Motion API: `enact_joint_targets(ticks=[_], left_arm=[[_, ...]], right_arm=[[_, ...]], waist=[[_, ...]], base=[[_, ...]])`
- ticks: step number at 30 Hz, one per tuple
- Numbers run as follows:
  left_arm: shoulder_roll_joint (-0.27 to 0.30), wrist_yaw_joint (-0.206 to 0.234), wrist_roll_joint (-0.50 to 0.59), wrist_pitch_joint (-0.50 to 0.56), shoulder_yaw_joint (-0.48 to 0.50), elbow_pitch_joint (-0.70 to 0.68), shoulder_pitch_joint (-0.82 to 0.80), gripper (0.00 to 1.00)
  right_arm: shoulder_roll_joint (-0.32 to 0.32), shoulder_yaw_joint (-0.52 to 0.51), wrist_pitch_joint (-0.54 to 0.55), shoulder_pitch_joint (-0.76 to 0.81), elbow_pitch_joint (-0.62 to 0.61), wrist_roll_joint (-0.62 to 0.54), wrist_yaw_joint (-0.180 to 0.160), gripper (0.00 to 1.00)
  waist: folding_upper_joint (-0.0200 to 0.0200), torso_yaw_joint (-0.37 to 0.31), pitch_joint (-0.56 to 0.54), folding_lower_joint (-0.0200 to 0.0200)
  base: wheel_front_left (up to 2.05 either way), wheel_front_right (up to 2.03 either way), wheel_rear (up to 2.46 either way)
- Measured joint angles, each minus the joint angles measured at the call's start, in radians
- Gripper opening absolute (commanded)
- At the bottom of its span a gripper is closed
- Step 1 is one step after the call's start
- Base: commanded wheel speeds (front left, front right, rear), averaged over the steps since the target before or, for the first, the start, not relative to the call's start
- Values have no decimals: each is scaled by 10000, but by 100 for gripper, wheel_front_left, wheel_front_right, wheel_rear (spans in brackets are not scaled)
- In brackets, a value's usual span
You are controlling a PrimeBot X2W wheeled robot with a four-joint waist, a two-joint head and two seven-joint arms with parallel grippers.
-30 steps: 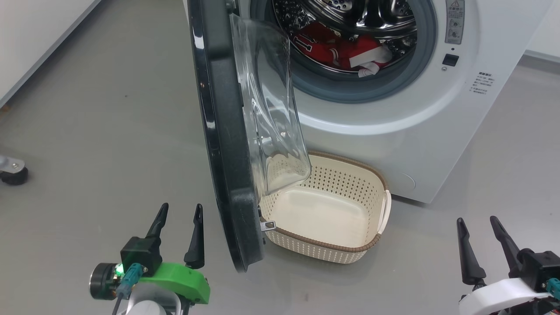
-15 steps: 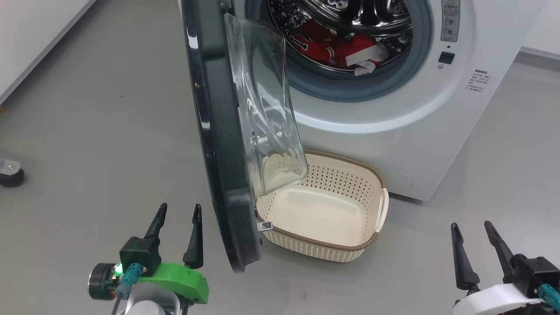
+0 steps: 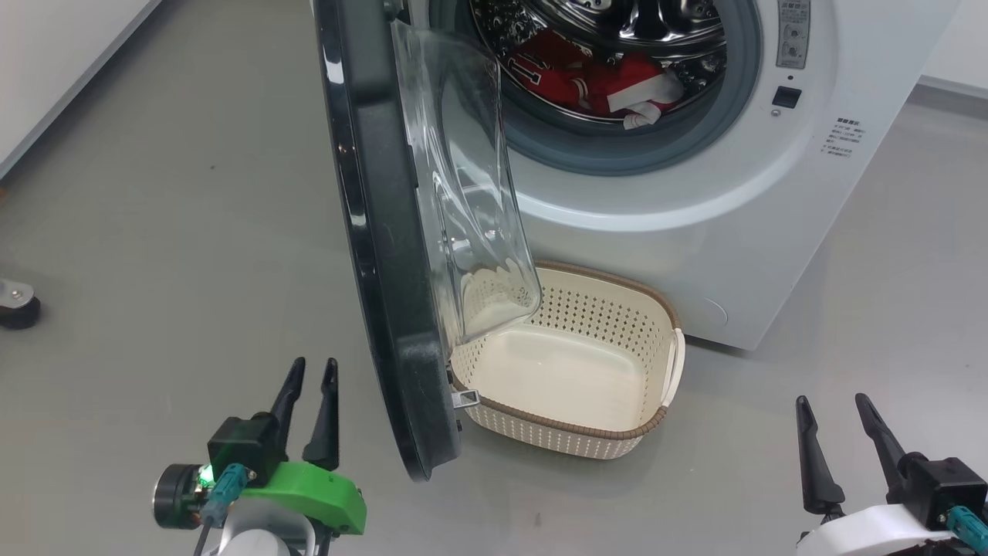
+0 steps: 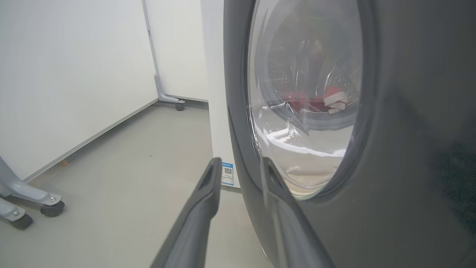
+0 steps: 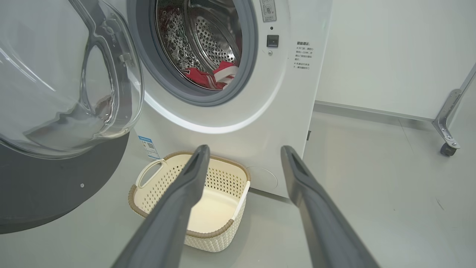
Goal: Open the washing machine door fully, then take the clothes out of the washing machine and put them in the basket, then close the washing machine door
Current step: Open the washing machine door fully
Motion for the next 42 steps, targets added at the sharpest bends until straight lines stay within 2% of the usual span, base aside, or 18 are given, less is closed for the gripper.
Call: enact_joint_targets(ticks=[11,21,29,36,42], left_arm=[[-2,0,0,0,146,-65,0,0],[-2,0,67,0,732,-867,-33,0],[113,2,639,-2,1210,-2640,-446,0],[268,-27,1191,-46,982,-4523,-1024,0],[349,-671,1427,-56,36,-5735,-1381,0]], right_arm=[[105,-33,0,1,-50,-167,0,100],[140,-42,0,1,-107,-332,0,100],[215,-94,0,2,-113,-426,0,100],[316,-59,0,7,-119,-453,0,100],[399,-54,0,8,-117,-497,0,100]], waist=[[0,-24,27,0],[0,-34,46,0],[0,-19,-13,1],[0,38,-93,1],[0,70,-152,1]], base=[[0,0,0],[0,0,0],[0,0,0],[0,0,0],[0,0,0]])
